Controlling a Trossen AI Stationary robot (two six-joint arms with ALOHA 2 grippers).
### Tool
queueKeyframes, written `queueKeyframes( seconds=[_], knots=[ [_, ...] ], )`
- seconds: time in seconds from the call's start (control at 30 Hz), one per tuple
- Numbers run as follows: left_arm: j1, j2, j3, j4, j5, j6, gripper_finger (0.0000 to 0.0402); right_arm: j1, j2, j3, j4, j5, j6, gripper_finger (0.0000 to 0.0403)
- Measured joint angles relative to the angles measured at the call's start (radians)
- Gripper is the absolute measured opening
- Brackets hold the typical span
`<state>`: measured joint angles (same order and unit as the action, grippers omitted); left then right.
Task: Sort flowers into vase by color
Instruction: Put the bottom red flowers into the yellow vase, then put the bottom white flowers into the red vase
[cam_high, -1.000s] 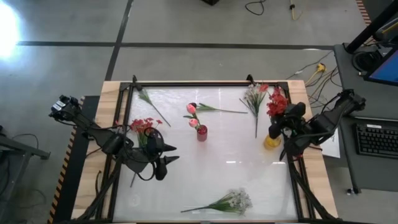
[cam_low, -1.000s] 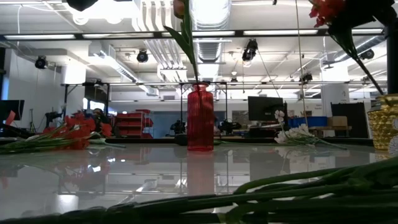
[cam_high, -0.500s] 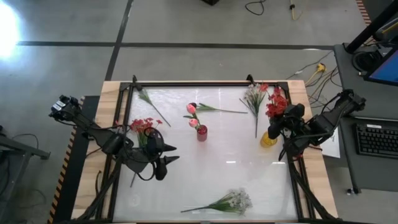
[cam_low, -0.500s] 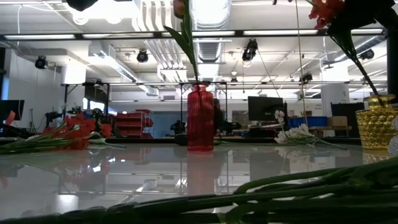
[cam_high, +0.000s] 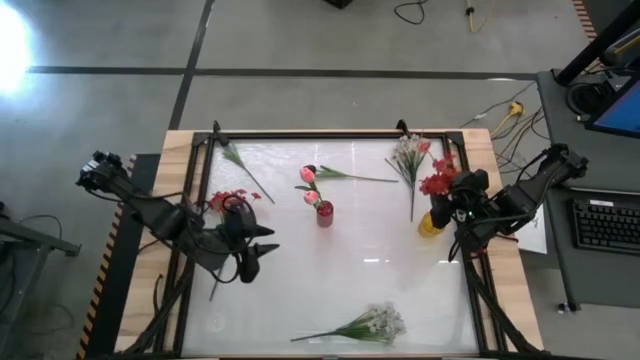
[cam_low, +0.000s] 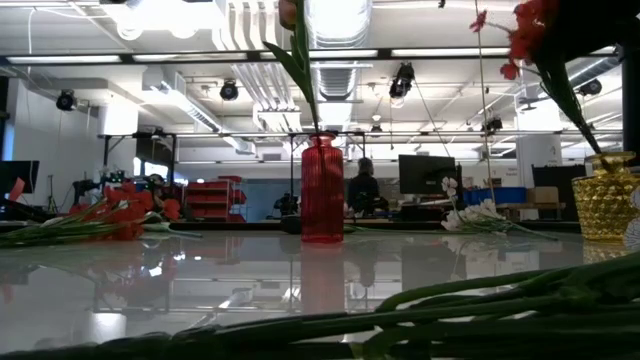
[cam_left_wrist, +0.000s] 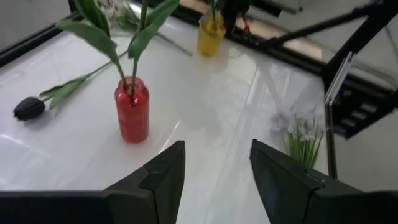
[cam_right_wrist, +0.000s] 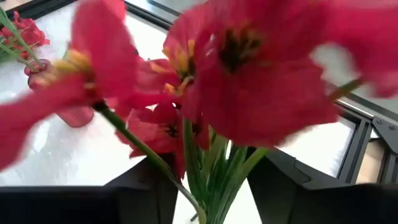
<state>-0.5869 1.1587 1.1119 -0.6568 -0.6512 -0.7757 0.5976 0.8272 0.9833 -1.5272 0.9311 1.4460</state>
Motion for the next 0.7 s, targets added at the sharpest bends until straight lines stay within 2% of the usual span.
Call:
queueKeyframes(
  seconds=[0.2, 0.43, 0.53, 0.7],
  knots=[
    [0.0, 0.0, 0.082, -0.18, 0.015, -0.06, 0.0168, 0.0, 0.0, 0.0, 0.002, -0.064, -0.008, 0.0185],
    [0.0, 0.0, 0.121, -0.359, 0.064, -0.241, 0.0168, 0.0, 0.0, 0.002, 0.033, -0.251, -0.082, 0.0192],
    [0.0, 0.003, 0.101, -0.381, 0.068, -0.265, 0.0168, 0.0, 0.004, 0.021, 0.059, -0.314, -0.131, 0.019],
    [0.0, 0.023, 0.085, -0.379, 0.069, -0.265, 0.0168, 0.0, 0.013, 0.075, 0.058, -0.358, -0.153, 0.0187]
  ],
)
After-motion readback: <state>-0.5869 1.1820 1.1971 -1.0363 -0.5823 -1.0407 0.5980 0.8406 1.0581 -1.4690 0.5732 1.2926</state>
